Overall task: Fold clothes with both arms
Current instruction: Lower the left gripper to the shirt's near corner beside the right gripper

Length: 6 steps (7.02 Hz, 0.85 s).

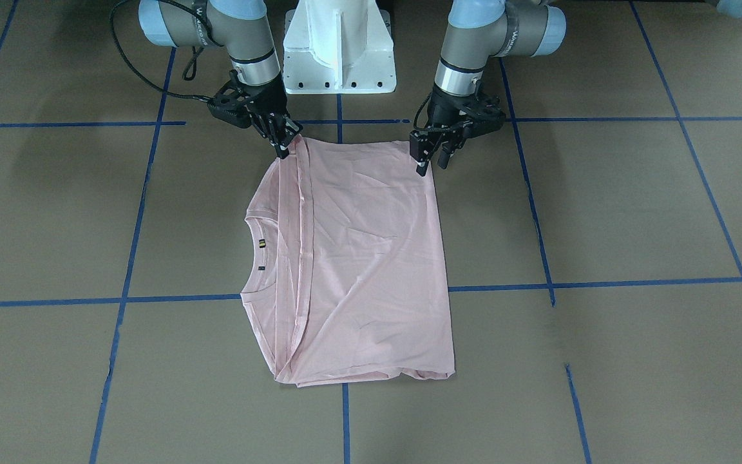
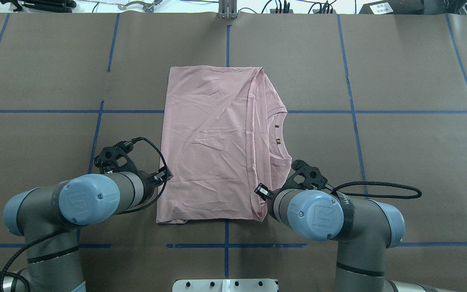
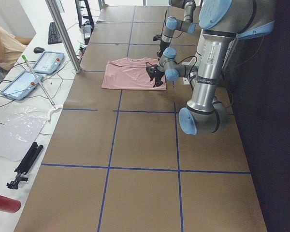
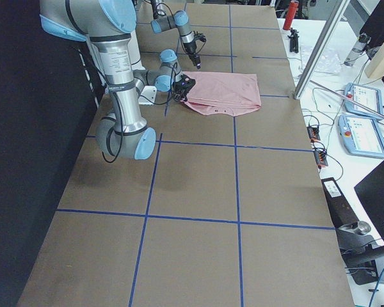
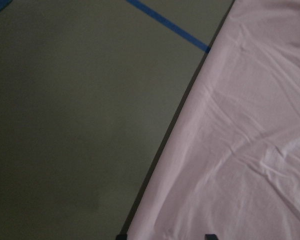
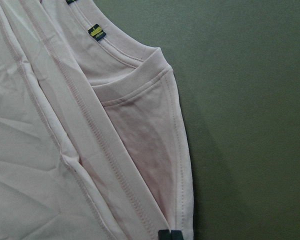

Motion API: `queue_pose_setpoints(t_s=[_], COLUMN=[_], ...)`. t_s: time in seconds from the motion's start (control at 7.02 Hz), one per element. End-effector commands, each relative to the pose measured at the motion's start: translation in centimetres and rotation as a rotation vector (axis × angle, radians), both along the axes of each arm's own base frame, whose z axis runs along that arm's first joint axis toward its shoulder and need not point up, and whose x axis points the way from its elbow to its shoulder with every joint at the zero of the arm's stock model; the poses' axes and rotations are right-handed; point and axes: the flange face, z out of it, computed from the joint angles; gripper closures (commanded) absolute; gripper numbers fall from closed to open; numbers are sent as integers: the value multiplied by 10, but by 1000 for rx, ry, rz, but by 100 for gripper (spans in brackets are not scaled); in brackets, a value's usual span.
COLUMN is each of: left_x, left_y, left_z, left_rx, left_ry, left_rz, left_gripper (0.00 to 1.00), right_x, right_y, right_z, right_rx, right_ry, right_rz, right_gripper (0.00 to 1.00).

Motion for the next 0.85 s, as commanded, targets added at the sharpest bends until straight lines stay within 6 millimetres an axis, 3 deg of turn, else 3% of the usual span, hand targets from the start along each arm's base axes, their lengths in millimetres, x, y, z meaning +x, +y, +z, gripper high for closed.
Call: queue_pose_setpoints(t_s=[0.0,0.71], left_x=[17,38], left_y=[35,53], left_z=[-4,18], left_rx=[-49,-70], left_ry=[-35,-81], left_rz=[64,111], left_gripper=[38,41], right_x=[-1,0], right_y=[0,1], right_z=[-2,-4], right_rx=[1,3], right_ry=[-3,-7], right_rz=[-1,-4], right_gripper=[100,100])
